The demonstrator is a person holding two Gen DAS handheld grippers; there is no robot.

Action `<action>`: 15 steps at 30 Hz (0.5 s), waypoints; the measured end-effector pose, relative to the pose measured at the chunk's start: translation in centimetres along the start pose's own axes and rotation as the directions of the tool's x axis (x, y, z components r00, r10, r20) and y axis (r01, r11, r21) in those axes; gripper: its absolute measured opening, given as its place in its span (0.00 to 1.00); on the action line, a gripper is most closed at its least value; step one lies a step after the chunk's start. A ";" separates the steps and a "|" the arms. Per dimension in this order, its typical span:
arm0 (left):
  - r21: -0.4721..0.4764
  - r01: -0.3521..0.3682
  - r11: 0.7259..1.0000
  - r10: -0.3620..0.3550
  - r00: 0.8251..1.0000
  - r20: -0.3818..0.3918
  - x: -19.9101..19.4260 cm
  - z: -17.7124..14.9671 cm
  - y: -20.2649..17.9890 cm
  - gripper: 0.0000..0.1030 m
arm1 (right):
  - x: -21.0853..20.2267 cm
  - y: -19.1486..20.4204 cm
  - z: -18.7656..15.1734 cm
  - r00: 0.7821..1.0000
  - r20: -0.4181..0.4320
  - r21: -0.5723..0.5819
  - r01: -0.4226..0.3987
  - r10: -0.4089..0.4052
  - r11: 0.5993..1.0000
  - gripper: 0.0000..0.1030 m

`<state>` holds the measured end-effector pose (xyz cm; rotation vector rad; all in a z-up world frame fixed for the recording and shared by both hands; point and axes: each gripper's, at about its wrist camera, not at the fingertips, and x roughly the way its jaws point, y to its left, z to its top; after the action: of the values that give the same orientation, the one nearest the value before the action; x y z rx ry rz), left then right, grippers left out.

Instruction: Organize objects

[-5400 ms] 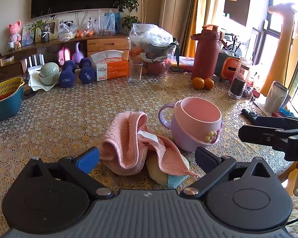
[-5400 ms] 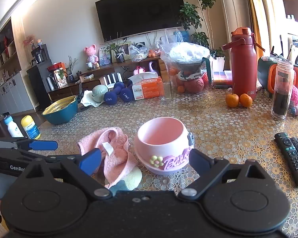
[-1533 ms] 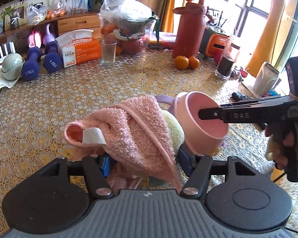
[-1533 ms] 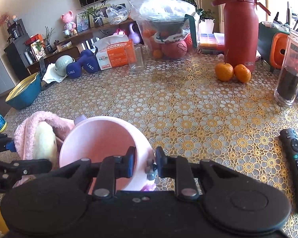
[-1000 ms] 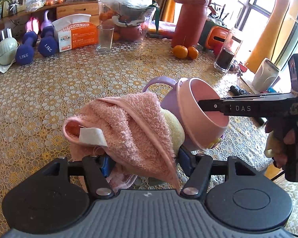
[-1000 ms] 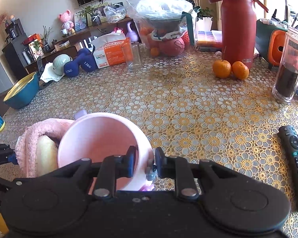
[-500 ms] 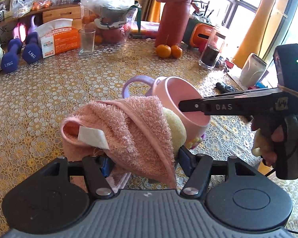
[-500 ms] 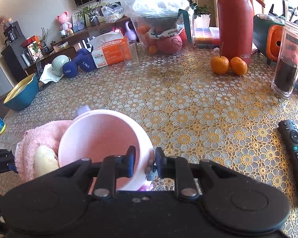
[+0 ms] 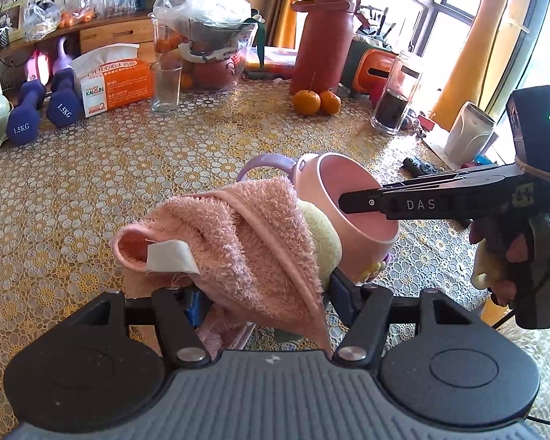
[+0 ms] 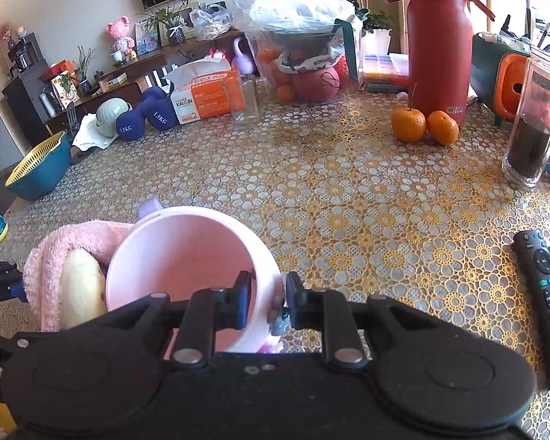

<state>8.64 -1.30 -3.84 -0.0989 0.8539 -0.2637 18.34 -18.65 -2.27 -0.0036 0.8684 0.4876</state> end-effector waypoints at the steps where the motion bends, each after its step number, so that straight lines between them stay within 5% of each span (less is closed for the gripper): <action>1: -0.008 0.002 1.000 -0.002 1.000 -0.006 0.3 0.2 0.2 0.63 | 0.0 0.0 0.0 1.000 0.000 0.002 0.000 0.000 1.000 0.19; 8: -0.010 -0.051 0.999 0.051 0.998 -0.043 1.6 0.0 1.1 0.62 | 0.1 0.2 0.1 1.000 -0.003 -0.007 0.008 -0.008 1.000 0.19; 15: -0.031 0.002 1.000 -0.002 1.000 0.004 -1.0 -0.2 1.3 0.62 | 0.1 0.4 0.3 1.000 -0.001 -0.015 0.006 -0.006 1.000 0.19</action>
<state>8.15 0.25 -3.48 -0.1290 0.8538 -0.2521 18.46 -18.19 -2.07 -0.0202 0.8654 0.4891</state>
